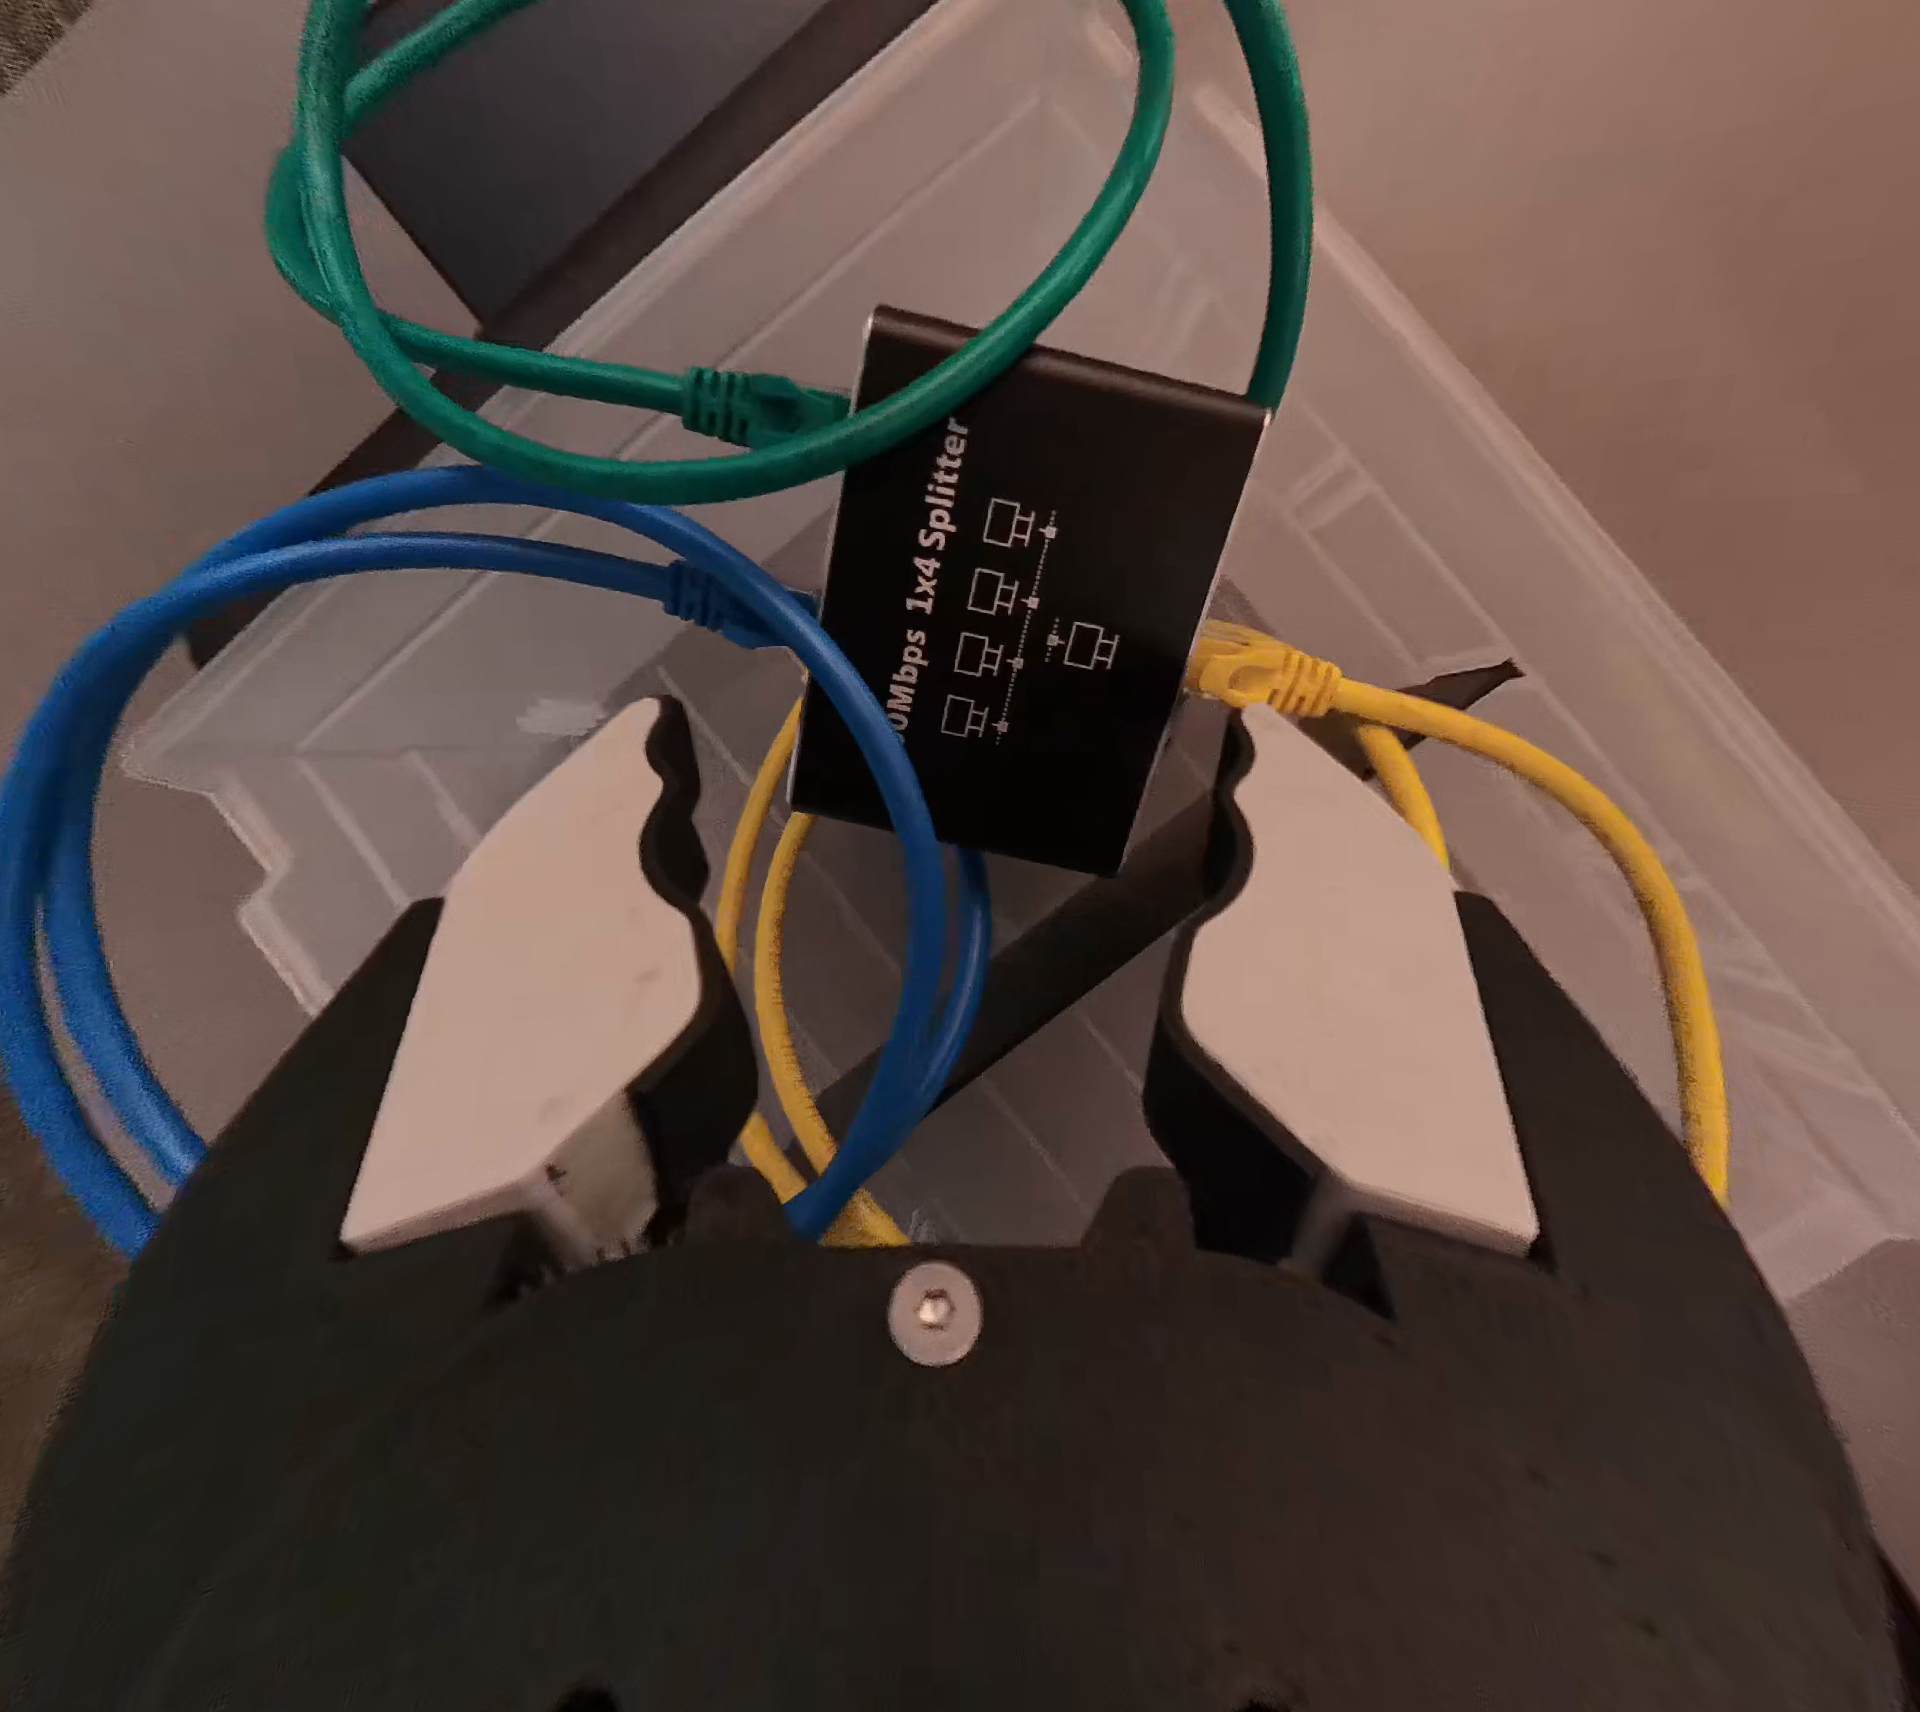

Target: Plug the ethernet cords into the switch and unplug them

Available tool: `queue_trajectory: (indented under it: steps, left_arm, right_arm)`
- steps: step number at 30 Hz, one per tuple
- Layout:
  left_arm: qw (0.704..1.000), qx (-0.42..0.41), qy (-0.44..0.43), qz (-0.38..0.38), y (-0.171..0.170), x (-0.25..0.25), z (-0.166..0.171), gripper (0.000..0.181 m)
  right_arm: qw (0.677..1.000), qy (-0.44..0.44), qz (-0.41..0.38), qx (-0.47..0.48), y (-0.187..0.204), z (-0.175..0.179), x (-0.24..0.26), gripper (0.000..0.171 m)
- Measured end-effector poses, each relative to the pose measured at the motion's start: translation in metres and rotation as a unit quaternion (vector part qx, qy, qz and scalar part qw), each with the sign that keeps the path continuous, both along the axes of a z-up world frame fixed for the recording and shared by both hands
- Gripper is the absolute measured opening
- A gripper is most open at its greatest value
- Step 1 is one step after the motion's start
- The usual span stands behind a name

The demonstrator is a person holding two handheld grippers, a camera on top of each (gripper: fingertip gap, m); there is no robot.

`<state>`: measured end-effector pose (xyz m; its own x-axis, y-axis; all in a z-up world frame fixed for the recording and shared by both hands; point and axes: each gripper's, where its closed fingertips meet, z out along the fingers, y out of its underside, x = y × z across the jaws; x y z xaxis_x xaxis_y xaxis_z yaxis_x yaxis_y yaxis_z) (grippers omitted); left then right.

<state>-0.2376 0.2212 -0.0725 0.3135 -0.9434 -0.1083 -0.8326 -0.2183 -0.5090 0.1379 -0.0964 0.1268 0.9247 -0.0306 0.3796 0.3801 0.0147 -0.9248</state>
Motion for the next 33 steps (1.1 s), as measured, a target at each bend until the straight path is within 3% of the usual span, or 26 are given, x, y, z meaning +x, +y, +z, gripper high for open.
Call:
queue_trajectory:
  steps: [1, 5, 7, 14, 18, 22, 28, 33]
  left_arm:
    - [1.0, 0.008, 0.016, -0.004, 0.0, -0.001, -0.002, 0.095]
    - [0.994, 0.017, 0.108, -0.014, 0.002, -0.01, -0.028, 0.094]
    - [0.995, 0.005, 0.093, -0.023, 0.0, 0.0, -0.03, 0.078]
    - [0.996, 0.058, 0.074, 0.0, 0.009, 0.003, -0.01, 0.077]
    - [0.994, 0.105, 0.016, 0.01, 0.007, 0.008, 0.028, 0.076]
    - [0.988, 0.109, -0.108, 0.015, -0.013, 0.018, 0.085, 0.076]
    - [0.947, 0.183, -0.265, -0.017, -0.056, 0.022, 0.174, 0.076]
    - [0.91, 0.126, -0.386, -0.087, -0.112, 0.027, 0.219, 0.076]
  right_arm:
    - [1.0, -0.006, 0.0, -0.005, 0.002, -0.002, -0.002, 0.022]
    - [0.999, -0.022, 0.008, -0.029, 0.01, -0.01, -0.01, 0.022]
    - [0.999, -0.028, 0.012, -0.038, 0.014, -0.014, -0.014, 0.022]
    - [0.996, -0.059, 0.017, -0.07, 0.026, -0.027, -0.024, 0.022]
    - [0.993, -0.084, 0.017, -0.078, 0.035, -0.03, -0.033, 0.022]
    - [0.988, -0.129, 0.007, -0.087, 0.044, -0.034, -0.043, 0.021]
    - [0.982, -0.17, -0.01, -0.076, 0.052, -0.03, -0.055, 0.021]
    - [0.984, -0.167, -0.015, -0.06, 0.049, -0.022, -0.057, 0.021]
